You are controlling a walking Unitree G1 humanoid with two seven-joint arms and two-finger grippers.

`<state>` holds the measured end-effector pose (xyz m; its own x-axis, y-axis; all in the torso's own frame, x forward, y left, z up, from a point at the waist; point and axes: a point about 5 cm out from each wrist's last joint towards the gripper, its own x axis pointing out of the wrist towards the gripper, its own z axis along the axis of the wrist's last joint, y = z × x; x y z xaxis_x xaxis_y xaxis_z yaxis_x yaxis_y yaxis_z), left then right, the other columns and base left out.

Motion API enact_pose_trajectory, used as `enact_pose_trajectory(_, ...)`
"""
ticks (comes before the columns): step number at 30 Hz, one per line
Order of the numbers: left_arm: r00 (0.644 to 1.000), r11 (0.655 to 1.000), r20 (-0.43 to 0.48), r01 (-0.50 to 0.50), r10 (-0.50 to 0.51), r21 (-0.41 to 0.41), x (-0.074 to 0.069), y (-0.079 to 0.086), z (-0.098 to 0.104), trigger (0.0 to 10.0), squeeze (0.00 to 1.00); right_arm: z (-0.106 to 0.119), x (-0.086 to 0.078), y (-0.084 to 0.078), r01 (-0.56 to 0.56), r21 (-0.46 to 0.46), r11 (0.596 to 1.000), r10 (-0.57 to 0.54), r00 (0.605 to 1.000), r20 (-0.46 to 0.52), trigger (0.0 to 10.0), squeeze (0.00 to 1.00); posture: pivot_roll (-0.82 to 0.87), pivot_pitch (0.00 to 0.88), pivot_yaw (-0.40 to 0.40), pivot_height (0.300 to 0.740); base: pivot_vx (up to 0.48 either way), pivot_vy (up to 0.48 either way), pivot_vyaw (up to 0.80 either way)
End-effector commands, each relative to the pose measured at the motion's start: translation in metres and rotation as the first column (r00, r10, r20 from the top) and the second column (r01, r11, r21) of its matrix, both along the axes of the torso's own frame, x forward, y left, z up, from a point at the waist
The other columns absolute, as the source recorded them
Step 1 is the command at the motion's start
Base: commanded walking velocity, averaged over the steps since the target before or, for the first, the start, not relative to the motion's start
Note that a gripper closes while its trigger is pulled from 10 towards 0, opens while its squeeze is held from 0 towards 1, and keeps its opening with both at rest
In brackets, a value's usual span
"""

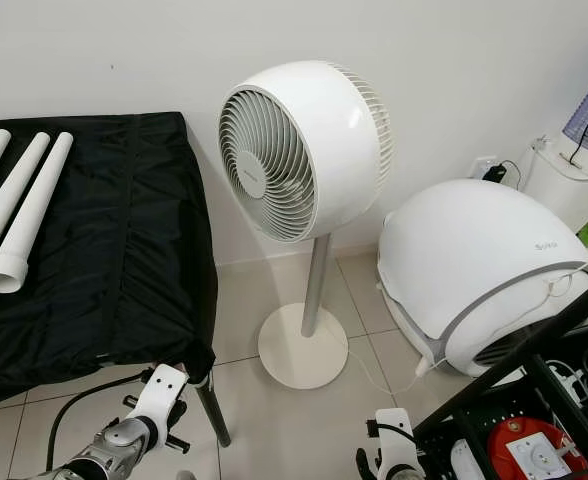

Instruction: Building children table

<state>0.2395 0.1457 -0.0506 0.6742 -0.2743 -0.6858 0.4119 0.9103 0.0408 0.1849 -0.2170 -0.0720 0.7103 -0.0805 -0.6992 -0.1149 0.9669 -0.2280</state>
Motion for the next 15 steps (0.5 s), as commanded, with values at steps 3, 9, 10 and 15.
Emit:
enact_pose_trajectory(3, 0.999, 1.000, -0.030, -0.025, 0.026, 0.016, -0.0079, 0.0021, -0.0060, 10.0, 0.00, -0.0033, -0.0074, -0.0030, 0.012, -0.006, 1.000, -0.012, 1.000, -0.025, 10.0, 0.00, -0.02, 0.000, 0.011, 0.740, 0.000, 0.000, 0.00)
enact_pose_trajectory(9, 0.999, 0.999, -0.030, -0.040, 0.040, 0.003, -0.0073, 0.0019, -0.0056, 10.0, 0.00, -0.0036, -0.0084, -0.0041, 0.021, -0.007, 1.000, -0.021, 0.999, -0.027, 10.0, 0.00, -0.02, 0.000, 0.009, 0.740, 0.000, 0.000, 0.00)
enact_pose_trajectory(10, 0.999, 0.999, -0.030, -0.045, 0.045, -0.001, -0.0070, 0.0018, -0.0054, 10.0, 0.00, -0.0036, -0.0084, -0.0044, 0.024, -0.007, 1.000, -0.024, 0.999, -0.027, 10.0, 0.00, -0.02, 0.005, 0.007, 0.740, 0.000, 0.000, 0.00)
enact_pose_trajectory(15, 0.998, 0.998, -0.031, -0.056, 0.055, -0.014, -0.0067, 0.0009, -0.0052, 10.0, 0.00, -0.0037, -0.0086, -0.0044, 0.023, -0.007, 1.000, -0.024, 0.999, -0.028, 10.0, 0.00, -0.01, 0.009, 0.004, 0.740, 0.000, 0.000, 0.00)
